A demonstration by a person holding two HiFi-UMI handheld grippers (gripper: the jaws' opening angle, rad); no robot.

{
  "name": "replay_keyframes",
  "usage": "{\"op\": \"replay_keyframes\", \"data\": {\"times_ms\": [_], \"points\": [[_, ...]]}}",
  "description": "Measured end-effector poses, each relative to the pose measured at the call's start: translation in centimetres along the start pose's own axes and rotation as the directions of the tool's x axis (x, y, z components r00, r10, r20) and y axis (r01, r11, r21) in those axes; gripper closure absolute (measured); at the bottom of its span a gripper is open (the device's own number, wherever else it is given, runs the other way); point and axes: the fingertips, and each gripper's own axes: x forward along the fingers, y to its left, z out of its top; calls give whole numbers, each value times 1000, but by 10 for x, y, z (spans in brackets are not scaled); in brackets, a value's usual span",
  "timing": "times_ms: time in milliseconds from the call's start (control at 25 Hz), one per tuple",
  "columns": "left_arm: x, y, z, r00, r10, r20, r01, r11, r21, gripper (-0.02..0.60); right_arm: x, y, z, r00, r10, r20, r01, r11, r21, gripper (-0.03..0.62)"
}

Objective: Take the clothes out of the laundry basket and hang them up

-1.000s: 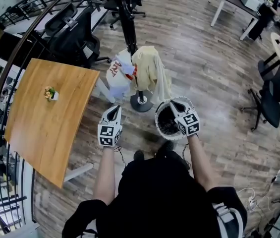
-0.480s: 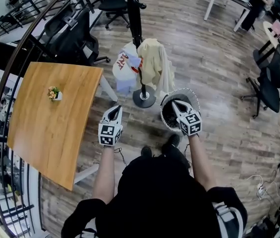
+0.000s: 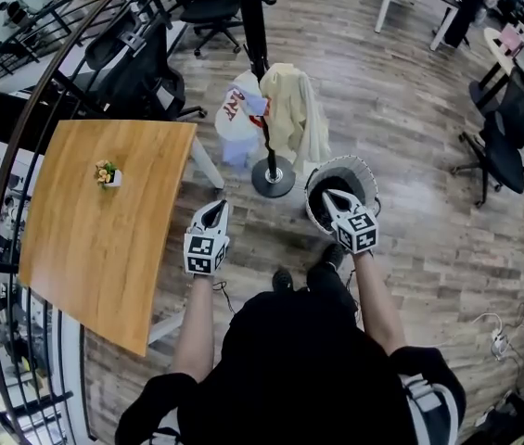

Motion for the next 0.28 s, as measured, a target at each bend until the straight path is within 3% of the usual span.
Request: {"op": "replay_keyframes", "data": {"times_ms": [280], "points": [[-19,5,-3,1000,-3,11,3,1000,0,561,-9,15,-1,1000,-11,14,11,1000,27,587]]}}
